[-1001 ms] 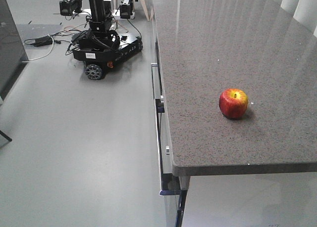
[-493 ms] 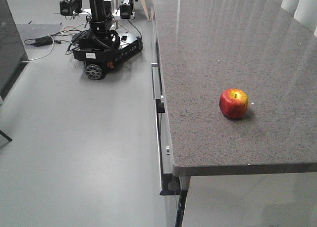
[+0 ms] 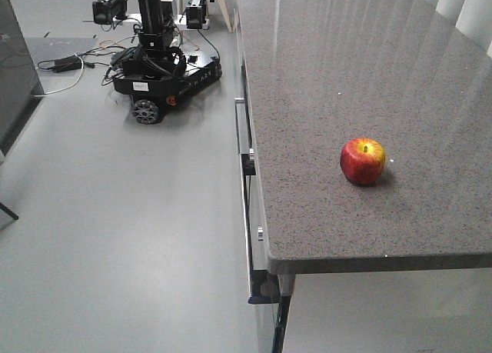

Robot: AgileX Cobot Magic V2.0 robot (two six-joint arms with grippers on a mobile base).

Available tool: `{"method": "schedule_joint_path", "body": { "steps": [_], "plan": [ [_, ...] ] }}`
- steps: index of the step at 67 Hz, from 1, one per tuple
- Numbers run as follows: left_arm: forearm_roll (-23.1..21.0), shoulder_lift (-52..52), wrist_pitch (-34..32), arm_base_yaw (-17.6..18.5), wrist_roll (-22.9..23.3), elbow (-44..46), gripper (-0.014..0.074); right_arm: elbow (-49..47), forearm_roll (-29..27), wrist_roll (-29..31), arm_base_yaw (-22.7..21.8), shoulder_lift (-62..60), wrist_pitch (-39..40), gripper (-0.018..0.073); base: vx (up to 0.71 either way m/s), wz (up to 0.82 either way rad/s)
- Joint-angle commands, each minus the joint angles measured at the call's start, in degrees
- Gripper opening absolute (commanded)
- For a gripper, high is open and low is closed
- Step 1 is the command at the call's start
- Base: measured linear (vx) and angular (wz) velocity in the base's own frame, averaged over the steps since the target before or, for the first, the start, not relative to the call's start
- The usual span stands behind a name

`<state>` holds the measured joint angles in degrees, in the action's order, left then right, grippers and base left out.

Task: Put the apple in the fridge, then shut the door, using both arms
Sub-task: 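Move the right gripper toward the red-yellow apple on the countertop, then lower the open right gripper around the apple and close it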

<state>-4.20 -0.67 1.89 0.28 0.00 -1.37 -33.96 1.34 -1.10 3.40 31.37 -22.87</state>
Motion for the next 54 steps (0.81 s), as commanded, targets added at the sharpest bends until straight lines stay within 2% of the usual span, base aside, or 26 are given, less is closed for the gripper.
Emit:
{"method": "schedule_joint_path", "body": {
  "steps": [1, 13, 21, 27, 44, 54],
  "plan": [
    [-0.3, -0.8, -4.4, 0.0, 0.5, -1.6, -0.0006, -3.0, -0.4, 3.4, 0.1, 2.4, 2.2, 0.0002, 0.0, 0.0],
    [-0.3, -0.8, -4.4, 0.0, 0.5, -1.6, -0.0006, -10.4, -1.3, 5.6, 0.1, 9.1, -7.1, 0.0051, 0.0, 0.0],
    [-0.3, -0.8, -4.4, 0.0, 0.5, -1.6, -0.0006, -15.3, -2.5, 5.6, 0.1, 14.3, -12.6, 0.0125, 0.0, 0.0],
    [-0.3, -0.8, -4.4, 0.0, 0.5, -1.6, -0.0006, -18.5, -3.6, 5.6, 0.1, 19.3, -15.8, 0.0218, 0.0, 0.0],
    [-0.3, -0.8, -4.4, 0.0, 0.5, -1.6, -0.0006, -24.4, -4.7, 5.8, 0.1, 30.6, -16.1, 0.0482, 0.0, 0.0],
    [-0.3, -0.8, -4.4, 0.0, 0.5, -1.6, -0.0006, -28.4, -4.7, 5.8, 0.1, 37.2, -16.1, 0.0564, 0.0, 0.0]
  ]
}}
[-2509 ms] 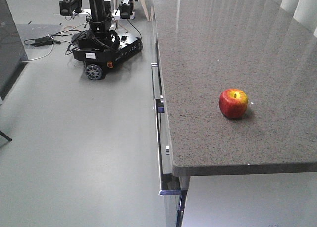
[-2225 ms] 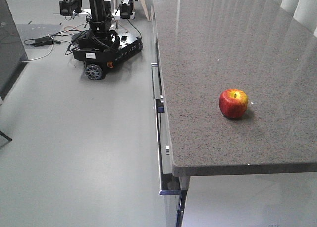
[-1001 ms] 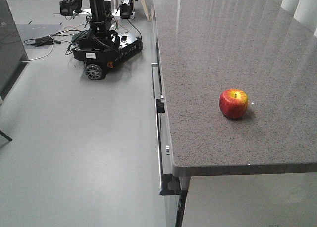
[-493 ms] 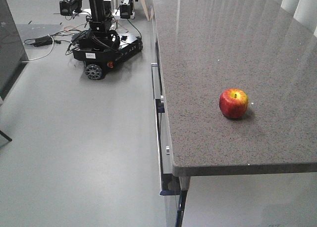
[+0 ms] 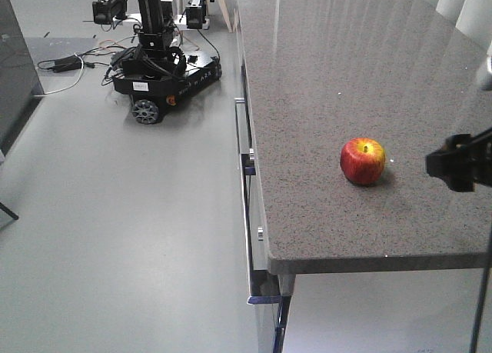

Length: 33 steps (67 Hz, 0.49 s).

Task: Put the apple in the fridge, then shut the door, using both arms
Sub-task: 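Lower the open right gripper around the apple and close it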

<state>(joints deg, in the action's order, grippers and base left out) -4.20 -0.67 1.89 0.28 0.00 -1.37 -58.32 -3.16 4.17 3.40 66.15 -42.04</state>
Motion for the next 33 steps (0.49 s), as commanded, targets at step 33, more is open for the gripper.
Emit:
{"method": "schedule_joint_path", "body": {
  "steps": [33],
  "plan": [
    [-0.3, -0.8, -4.4, 0.0, 0.5, -1.6, -0.0006, -19.0, -3.2, 3.4, 0.1, 23.3, -0.6, 0.0592, 0.0, 0.0]
  ]
}}
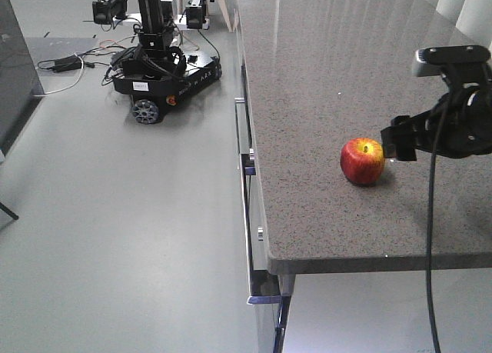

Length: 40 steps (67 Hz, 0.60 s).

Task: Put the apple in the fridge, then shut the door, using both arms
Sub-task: 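Lower the open right gripper around the apple and close it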

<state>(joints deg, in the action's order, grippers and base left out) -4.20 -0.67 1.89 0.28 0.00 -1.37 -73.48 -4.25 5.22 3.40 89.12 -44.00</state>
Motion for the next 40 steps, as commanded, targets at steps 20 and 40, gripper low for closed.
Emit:
{"method": "schedule_joint_path", "body": {
  "steps": [20, 40],
  "plan": [
    [-0.3, -0.8, -4.4, 0.0, 0.5, -1.6, -0.0006, -11.7, -5.1, 5.3, 0.1, 9.6, -0.5, 0.0592, 0.0, 0.0],
    [-0.3, -0.8, -4.4, 0.0, 0.5, -1.6, -0.0006, -16.5, -6.3, 7.2, 0.1, 17.3, -0.9, 0.0592, 0.0, 0.0]
  ]
}}
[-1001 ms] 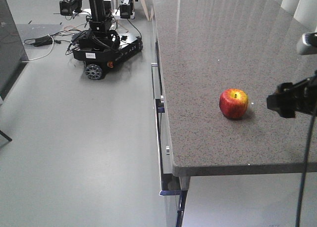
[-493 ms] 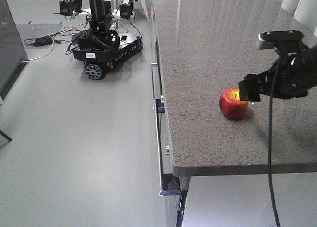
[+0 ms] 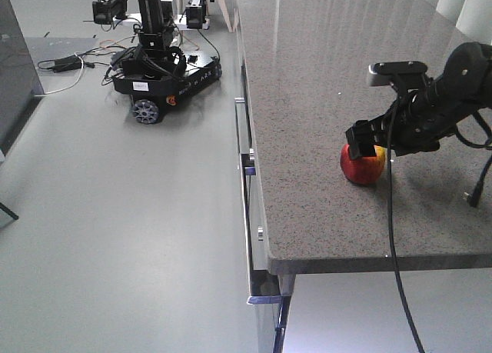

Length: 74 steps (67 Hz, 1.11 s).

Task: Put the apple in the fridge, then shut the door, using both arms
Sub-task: 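Lower the open right gripper around the apple and close it, then lift the apple with the right gripper and pull it toward the robot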

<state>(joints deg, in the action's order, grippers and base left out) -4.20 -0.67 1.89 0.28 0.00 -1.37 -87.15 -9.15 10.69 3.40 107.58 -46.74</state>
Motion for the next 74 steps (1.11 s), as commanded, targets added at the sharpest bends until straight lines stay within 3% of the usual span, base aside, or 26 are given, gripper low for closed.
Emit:
{"method": "schedule_joint_path", "body": {
  "steps": [1, 28, 56, 74],
  "plan": [
    [-0.3, -0.8, -4.4, 0.0, 0.5, -1.6, -0.0006, -3.0, -1.7, 2.0, 0.1, -0.8, 2.0, 0.0592, 0.0, 0.0],
    [-0.3, -0.8, -4.4, 0.0, 0.5, -1.6, -0.0006, -4.8, -4.5, 6.2, 0.1, 3.9, 2.2, 0.0574, 0.0, 0.0],
    [-0.3, -0.8, -4.4, 0.0, 0.5, -1.6, -0.0006, -4.8, -4.5, 5.8, 0.1, 3.4, 1.8, 0.0358, 0.0, 0.0],
    [-0.3, -0.8, -4.4, 0.0, 0.5, -1.6, -0.0006, -4.8, -5.4, 5.6, 0.1, -0.8, -0.1, 0.0272, 0.0, 0.0]
  ]
}}
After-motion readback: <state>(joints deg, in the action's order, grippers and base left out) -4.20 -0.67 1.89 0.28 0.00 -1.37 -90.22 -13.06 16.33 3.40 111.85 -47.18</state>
